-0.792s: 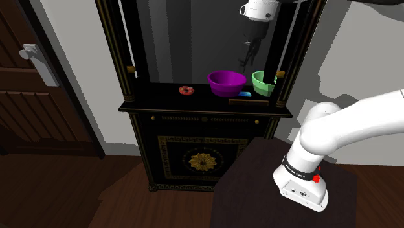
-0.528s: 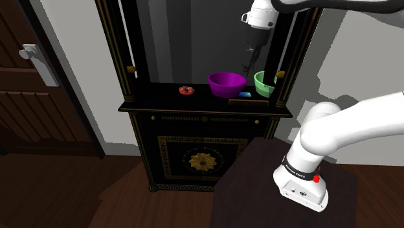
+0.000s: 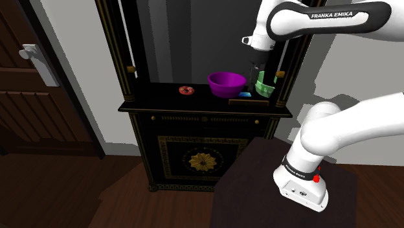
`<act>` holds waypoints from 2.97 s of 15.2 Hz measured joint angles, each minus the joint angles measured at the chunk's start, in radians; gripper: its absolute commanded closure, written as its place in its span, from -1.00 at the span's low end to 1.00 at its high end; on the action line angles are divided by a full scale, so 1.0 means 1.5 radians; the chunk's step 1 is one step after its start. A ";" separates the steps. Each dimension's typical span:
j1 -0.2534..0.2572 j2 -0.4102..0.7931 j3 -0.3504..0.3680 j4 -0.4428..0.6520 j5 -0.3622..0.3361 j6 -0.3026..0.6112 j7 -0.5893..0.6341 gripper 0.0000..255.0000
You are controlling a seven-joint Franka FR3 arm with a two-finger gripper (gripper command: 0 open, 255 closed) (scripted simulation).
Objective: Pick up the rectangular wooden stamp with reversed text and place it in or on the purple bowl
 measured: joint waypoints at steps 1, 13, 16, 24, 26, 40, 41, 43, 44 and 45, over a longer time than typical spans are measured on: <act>0.001 0.004 -0.016 -0.011 -0.011 0.014 -0.027 -1.00; 0.013 0.096 -0.137 -0.095 -0.110 0.194 -0.223 -1.00; 0.017 0.101 -0.148 -0.112 -0.133 0.216 -0.222 -1.00; 0.036 0.104 -0.165 -0.117 -0.122 0.225 -0.209 1.00; 0.038 0.104 -0.165 -0.116 -0.116 0.223 -0.210 1.00; 0.032 0.093 -0.151 -0.100 -0.096 0.163 -0.211 1.00; 0.032 0.090 -0.149 -0.094 -0.094 0.157 -0.209 1.00; 0.032 0.083 -0.143 -0.080 -0.090 0.135 -0.208 1.00; 0.032 0.080 -0.140 -0.072 -0.088 0.122 -0.209 1.00; 0.033 0.078 -0.137 -0.062 -0.084 0.114 -0.207 1.00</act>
